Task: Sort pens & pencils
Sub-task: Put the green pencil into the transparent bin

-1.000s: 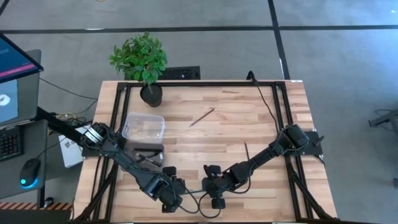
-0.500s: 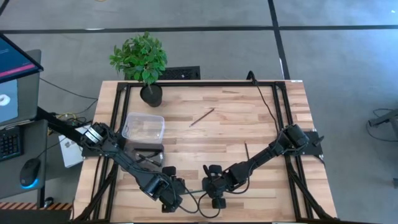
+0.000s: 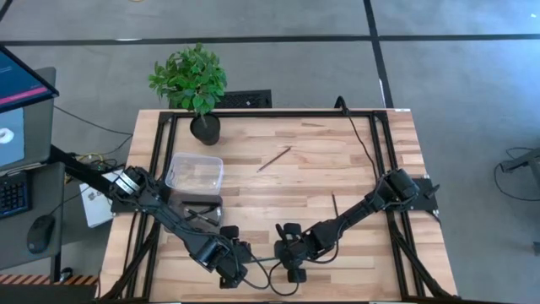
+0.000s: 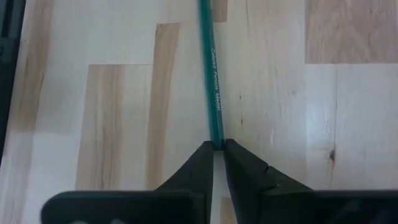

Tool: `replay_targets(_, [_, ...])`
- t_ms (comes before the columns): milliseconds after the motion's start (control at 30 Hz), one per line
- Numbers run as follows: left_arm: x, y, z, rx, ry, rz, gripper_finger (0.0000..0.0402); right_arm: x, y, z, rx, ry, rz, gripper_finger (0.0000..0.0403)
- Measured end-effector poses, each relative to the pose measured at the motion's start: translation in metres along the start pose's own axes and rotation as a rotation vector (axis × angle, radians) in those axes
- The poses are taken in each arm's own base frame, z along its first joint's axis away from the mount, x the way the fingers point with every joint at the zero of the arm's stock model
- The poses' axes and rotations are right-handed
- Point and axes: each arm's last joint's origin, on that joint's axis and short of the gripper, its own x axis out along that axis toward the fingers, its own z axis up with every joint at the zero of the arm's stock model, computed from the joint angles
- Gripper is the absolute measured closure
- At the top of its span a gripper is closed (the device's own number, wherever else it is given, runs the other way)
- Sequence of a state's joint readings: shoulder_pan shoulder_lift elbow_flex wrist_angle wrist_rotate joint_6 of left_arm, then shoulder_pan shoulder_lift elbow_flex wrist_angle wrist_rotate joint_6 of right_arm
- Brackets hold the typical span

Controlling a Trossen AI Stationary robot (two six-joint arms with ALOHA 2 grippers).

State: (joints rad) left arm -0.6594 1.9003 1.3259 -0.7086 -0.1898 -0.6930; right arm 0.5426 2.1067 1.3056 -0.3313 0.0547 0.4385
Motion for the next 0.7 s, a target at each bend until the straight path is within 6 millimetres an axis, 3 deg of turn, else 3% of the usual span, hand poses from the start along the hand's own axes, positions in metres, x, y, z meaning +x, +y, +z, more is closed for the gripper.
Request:
replay_targets(333, [0.0, 0.0, 0.0001, -0.019, 0.0, 0.0, 0.0205, -0.0001, 0.0001, -0.0001, -0.001, 0.0, 0.0, 0.038])
replay_targets(700, [-0.0002, 0.0, 0.0001, -0.024, -0.001, 0.0, 0.0205, -0.0001, 0.0, -0.0001, -0.002, 0.0, 0.0, 0.0378])
